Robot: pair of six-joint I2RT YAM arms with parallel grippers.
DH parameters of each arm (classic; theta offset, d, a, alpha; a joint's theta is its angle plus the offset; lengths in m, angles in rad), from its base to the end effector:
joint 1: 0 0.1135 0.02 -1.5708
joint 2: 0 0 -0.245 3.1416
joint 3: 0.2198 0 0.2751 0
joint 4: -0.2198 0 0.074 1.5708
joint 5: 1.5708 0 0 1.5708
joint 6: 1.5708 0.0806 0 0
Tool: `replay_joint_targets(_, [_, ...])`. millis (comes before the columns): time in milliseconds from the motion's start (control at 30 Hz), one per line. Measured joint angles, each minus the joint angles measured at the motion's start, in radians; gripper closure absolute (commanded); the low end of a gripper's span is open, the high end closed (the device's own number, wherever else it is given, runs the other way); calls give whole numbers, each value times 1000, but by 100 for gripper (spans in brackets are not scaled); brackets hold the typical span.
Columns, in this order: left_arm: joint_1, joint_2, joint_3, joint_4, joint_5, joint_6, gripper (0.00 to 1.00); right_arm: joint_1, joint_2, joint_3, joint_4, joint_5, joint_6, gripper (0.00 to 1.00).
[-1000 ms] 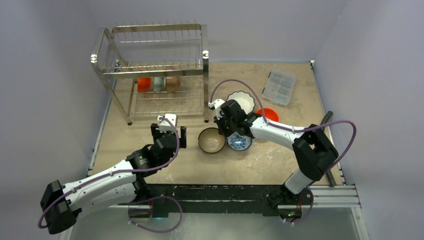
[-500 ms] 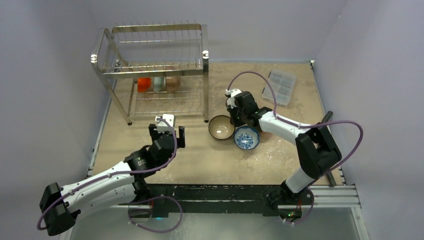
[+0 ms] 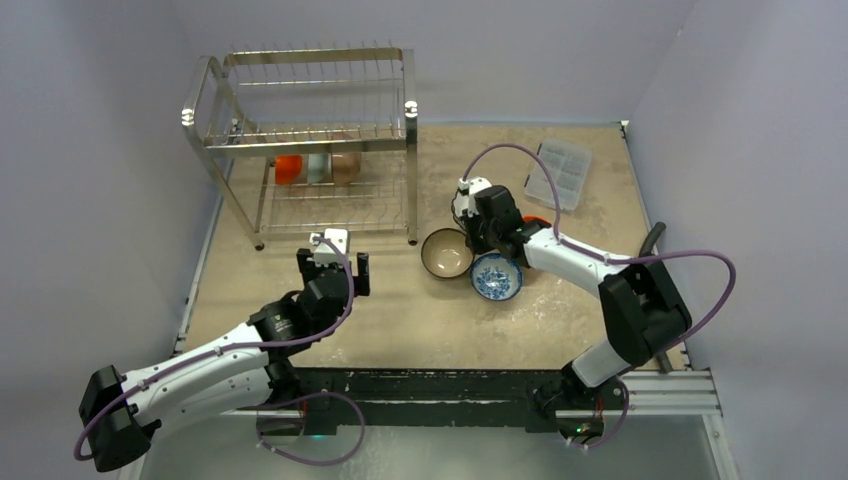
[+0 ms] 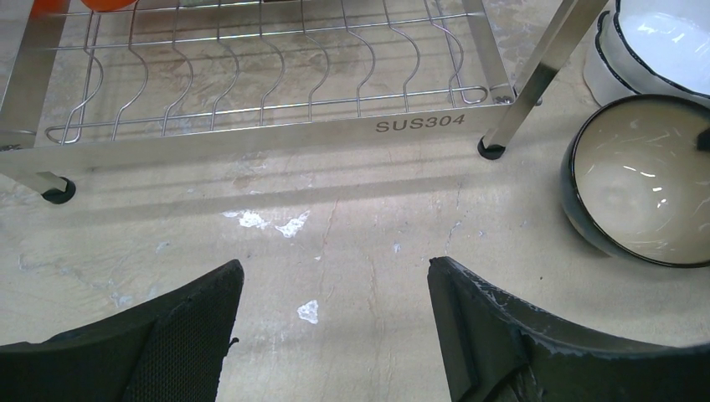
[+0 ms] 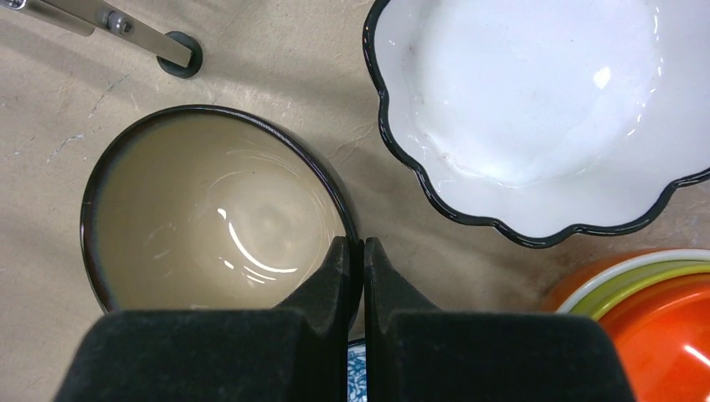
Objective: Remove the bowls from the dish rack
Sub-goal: Move the bowl to the center of the board.
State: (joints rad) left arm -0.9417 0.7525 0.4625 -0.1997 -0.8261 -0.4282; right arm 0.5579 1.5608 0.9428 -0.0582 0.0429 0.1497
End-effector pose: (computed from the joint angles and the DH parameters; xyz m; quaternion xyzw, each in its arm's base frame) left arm 0.1827 -0.1504 0.2012 -0.0004 0.8120 -0.0316 0.5828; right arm 0.3341 0.2044 0.1551 -0.1736 0.8846 0.1317 0.4124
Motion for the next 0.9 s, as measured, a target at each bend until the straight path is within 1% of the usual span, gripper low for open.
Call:
replay_joint_targets(267, [0, 15, 0, 0, -11, -7, 19, 0, -79, -35, 23, 26, -3, 100])
replay_joint_targets(433, [0, 34, 0, 5, -11, -7, 19, 0, -128, -54, 66, 26, -14, 100])
replay_joint_targets(633, [0, 45, 0, 7, -10, -8, 19, 0, -110, -55, 84, 1, -24, 100])
replay_joint_targets(900, [0, 45, 0, 12, -10, -7, 18, 0, -14, -55, 95, -57, -28, 100])
